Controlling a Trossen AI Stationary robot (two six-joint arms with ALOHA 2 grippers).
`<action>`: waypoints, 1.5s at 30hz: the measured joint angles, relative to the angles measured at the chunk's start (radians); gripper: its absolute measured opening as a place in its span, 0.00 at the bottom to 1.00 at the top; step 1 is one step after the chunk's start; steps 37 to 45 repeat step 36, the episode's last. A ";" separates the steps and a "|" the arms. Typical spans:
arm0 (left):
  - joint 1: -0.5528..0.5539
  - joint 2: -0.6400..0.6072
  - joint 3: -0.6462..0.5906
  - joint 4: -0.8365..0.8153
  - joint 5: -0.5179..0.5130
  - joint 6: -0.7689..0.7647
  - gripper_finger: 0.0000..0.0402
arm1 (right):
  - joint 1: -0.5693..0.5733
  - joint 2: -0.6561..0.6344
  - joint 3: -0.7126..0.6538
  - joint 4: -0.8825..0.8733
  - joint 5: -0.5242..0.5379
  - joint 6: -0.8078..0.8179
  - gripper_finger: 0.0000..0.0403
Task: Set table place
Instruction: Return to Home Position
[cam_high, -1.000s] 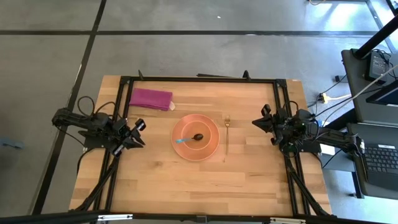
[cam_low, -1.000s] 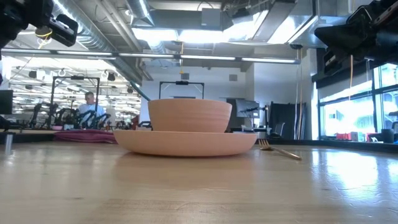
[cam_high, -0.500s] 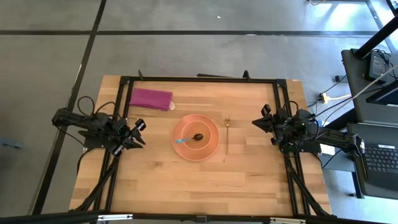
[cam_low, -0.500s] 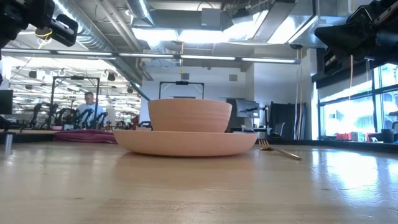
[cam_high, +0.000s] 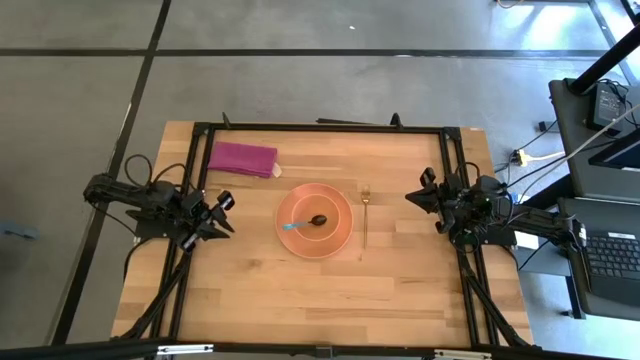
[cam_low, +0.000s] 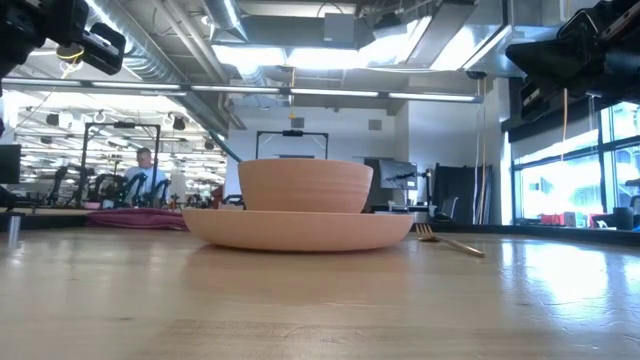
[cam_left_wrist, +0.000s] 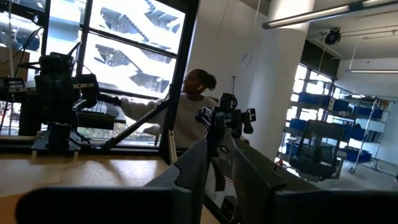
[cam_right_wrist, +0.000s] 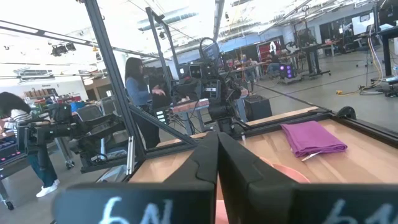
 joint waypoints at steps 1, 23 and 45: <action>0.000 0.000 0.000 0.000 0.000 0.000 0.17 | 0.000 0.000 0.000 0.000 0.000 -0.001 0.03; 0.000 0.000 0.000 0.000 0.000 0.000 0.07 | 0.000 0.000 0.000 0.000 0.000 0.000 0.03; 0.000 0.000 0.000 0.000 0.000 0.000 0.02 | 0.000 0.000 0.000 0.000 0.000 -0.001 0.03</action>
